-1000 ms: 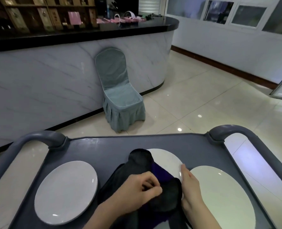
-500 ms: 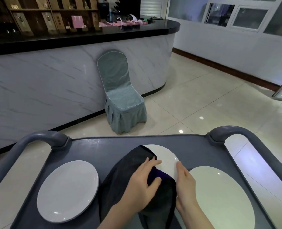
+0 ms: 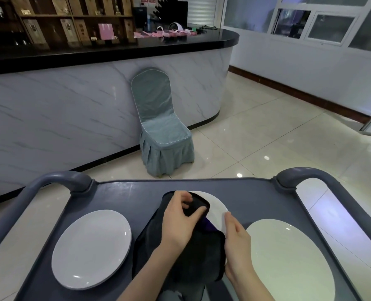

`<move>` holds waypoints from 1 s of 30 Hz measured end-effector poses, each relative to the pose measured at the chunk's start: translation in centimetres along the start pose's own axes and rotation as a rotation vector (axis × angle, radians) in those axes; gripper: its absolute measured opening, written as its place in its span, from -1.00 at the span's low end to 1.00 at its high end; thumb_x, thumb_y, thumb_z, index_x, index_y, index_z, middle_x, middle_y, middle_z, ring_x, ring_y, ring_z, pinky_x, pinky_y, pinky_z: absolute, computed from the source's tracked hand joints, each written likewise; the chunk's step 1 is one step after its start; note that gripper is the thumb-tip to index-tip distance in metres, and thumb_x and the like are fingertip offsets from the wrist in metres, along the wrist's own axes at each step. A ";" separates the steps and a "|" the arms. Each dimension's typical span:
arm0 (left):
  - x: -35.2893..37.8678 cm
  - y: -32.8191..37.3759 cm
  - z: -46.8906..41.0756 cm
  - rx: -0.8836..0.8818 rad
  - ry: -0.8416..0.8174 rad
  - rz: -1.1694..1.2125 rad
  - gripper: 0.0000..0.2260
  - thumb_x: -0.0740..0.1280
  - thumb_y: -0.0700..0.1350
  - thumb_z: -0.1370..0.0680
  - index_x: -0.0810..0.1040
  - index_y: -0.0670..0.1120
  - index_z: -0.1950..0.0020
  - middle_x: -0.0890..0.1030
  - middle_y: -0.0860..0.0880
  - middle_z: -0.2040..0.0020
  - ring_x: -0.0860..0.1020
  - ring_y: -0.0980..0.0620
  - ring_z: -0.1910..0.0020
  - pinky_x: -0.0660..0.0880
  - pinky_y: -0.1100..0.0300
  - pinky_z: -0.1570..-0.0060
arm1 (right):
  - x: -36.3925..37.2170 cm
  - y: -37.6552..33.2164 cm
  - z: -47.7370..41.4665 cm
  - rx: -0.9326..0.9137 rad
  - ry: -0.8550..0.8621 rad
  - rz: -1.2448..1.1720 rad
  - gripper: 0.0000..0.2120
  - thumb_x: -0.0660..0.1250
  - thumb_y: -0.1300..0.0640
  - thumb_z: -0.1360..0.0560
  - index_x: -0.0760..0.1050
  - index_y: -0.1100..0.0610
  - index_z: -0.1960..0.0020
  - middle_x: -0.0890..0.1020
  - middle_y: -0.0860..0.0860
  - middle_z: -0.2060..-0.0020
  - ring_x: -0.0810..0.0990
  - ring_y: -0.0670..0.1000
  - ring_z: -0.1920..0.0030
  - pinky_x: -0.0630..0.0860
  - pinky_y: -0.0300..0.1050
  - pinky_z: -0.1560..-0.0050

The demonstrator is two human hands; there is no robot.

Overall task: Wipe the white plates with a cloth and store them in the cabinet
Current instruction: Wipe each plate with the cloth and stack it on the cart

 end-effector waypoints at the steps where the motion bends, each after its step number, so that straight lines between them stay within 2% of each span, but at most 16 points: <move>1: 0.1 -0.2 0.0 0.000 0.033 -0.019 -0.71 0.52 0.03 -0.40 0.40 0.15 0.11 0.52 0.17 0.10 0.49 0.24 0.10 0.45 0.34 0.10 | 0.0 0.2 0.0 0.001 -0.001 0.007 -0.76 0.19 -0.04 -0.65 0.61 0.02 -0.07 0.66 -0.04 0.01 0.60 -0.02 -0.05 0.58 0.00 -0.12; 3: 0.5 -0.1 0.4 0.076 0.047 -0.101 -0.75 0.47 0.05 -0.44 0.39 0.09 0.24 0.48 0.13 0.21 0.44 0.20 0.17 0.36 0.33 0.18 | 0.1 0.6 0.2 0.005 -0.012 0.026 -0.72 0.21 -0.04 -0.65 0.61 0.05 0.09 0.64 -0.01 0.15 0.59 -0.03 0.09 0.58 -0.03 -0.02; 5: 1.3 0.9 1.2 0.240 -0.018 -0.169 -0.83 0.36 0.03 -0.54 0.49 0.11 0.24 0.52 0.18 0.18 0.44 0.22 0.08 0.33 0.33 0.07 | 0.2 1.0 0.4 0.010 -0.023 0.022 -0.67 0.22 -0.03 -0.64 0.63 0.09 0.16 0.68 0.03 0.22 0.63 -0.01 0.15 0.56 -0.08 0.08; 6: 1.8 1.3 1.6 0.315 -0.073 -0.172 -0.87 0.30 0.01 -0.59 0.56 0.14 0.15 0.55 0.24 0.09 0.45 0.23 -0.03 0.35 0.32 -0.05 | 0.1 1.0 0.4 0.017 -0.024 0.007 -0.70 0.23 -0.01 -0.64 0.67 0.06 0.08 0.72 0.01 0.17 0.67 -0.02 0.10 0.58 -0.08 0.05; 7: 2.2 1.5 2.0 0.364 -0.145 -0.173 -0.84 0.24 -0.03 -0.61 0.62 0.15 -0.02 0.55 0.30 -0.06 0.43 0.24 -0.19 0.32 0.29 -0.21 | 0.0 1.0 0.4 0.029 -0.024 -0.011 -0.73 0.23 -0.01 -0.65 0.69 0.04 -0.01 0.74 -0.01 0.11 0.68 -0.01 0.03 0.60 -0.06 0.00; 8: 2.8 1.3 2.3 0.382 -0.235 -0.176 -0.75 0.20 -0.07 -0.63 0.59 0.16 -0.19 0.50 0.33 -0.23 0.35 0.27 -0.34 0.23 0.27 -0.36 | -0.1 1.0 0.4 0.038 -0.023 -0.026 -0.75 0.23 0.00 -0.65 0.68 0.03 -0.07 0.74 -0.02 0.07 0.68 0.00 -0.01 0.61 -0.05 -0.04; 10: 3.9 0.7 2.6 0.365 -0.403 -0.205 -0.58 0.15 -0.17 -0.64 0.35 0.21 -0.44 0.28 0.36 -0.44 0.10 0.38 -0.48 0.00 0.24 -0.51 | -0.2 0.7 0.4 0.037 -0.029 -0.026 -0.75 0.23 -0.01 -0.64 0.68 0.00 -0.07 0.75 -0.06 0.09 0.69 -0.02 0.00 0.61 -0.10 0.03; 13: 4.2 1.1 2.8 0.375 -0.455 -0.317 -0.48 0.12 -0.08 -0.65 0.04 0.24 -0.55 0.03 0.40 -0.50 -0.12 0.43 -0.49 -0.14 0.19 -0.54 | -0.5 0.4 0.3 0.034 -0.035 -0.023 -0.73 0.23 -0.04 -0.64 0.69 -0.03 0.00 0.75 -0.07 0.16 0.71 -0.01 0.06 0.60 -0.13 0.14; 17: 4.1 1.3 5.1 0.555 -0.429 -0.619 -0.49 0.00 0.18 -0.64 -0.06 0.24 -0.58 -0.16 0.30 -0.57 -0.26 0.24 -0.54 -0.29 0.01 -0.51 | -1.2 -0.2 0.1 0.039 -0.007 -0.059 -0.67 0.24 -0.10 -0.62 0.69 0.08 0.01 0.75 0.05 0.14 0.72 0.08 0.04 0.64 0.06 -0.02; 19: 4.2 0.6 6.7 0.601 -0.446 -0.690 -0.49 -0.03 0.21 -0.64 -0.12 0.24 -0.57 -0.22 0.26 -0.57 -0.30 0.18 -0.54 -0.31 -0.05 -0.49 | -1.5 -0.6 -0.1 0.027 -0.001 -0.051 -0.64 0.25 -0.13 -0.61 0.69 0.11 0.04 0.75 0.07 0.14 0.72 0.08 0.06 0.63 0.06 -0.03; 22: 3.7 -0.4 8.3 0.621 -0.479 -0.712 -0.47 0.01 0.20 -0.62 -0.08 0.25 -0.57 -0.21 0.27 -0.57 -0.27 0.17 -0.55 -0.32 -0.05 -0.47 | -2.5 -0.6 -0.5 0.049 0.032 -0.069 -0.62 0.26 -0.13 -0.61 0.67 0.16 0.01 0.75 0.10 0.14 0.72 0.13 0.05 0.62 0.05 0.01; 25: 2.8 -1.2 8.7 0.606 -0.466 -0.782 -0.46 0.04 0.18 -0.60 -0.03 0.26 -0.57 -0.12 0.26 -0.58 -0.17 0.14 -0.57 -0.20 -0.12 -0.48 | -3.5 -0.8 -0.6 0.050 0.067 -0.069 -0.64 0.25 -0.13 -0.61 0.65 0.14 0.02 0.74 0.08 0.18 0.71 0.12 0.13 0.58 -0.06 0.20; 27: 2.5 -1.1 8.0 0.538 -0.398 -0.823 -0.47 0.00 0.17 -0.60 -0.02 0.22 -0.58 -0.09 0.22 -0.59 -0.12 0.10 -0.57 -0.12 -0.15 -0.48 | -3.1 -0.8 -0.2 0.043 0.073 -0.086 -0.65 0.24 -0.12 -0.62 0.65 0.12 0.05 0.73 0.06 0.18 0.70 0.07 0.15 0.56 -0.09 0.20; 30: 3.8 -0.2 6.3 0.376 -0.346 -0.786 -0.47 -0.21 0.21 -0.59 -0.28 0.23 -0.54 -0.36 0.24 -0.53 -0.37 0.09 -0.53 -0.35 -0.10 -0.47 | -2.0 -0.9 0.4 -0.022 0.064 -0.040 -0.66 0.24 -0.10 -0.62 0.64 0.07 0.15 0.71 -0.06 0.24 0.66 -0.10 0.25 0.50 -0.21 0.26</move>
Point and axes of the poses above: each hand's wrist, its own z-axis away from the middle knuckle, its own x-axis out of the palm, y = z × x, the point moved 8 cm from there along -z, towards the middle knuckle
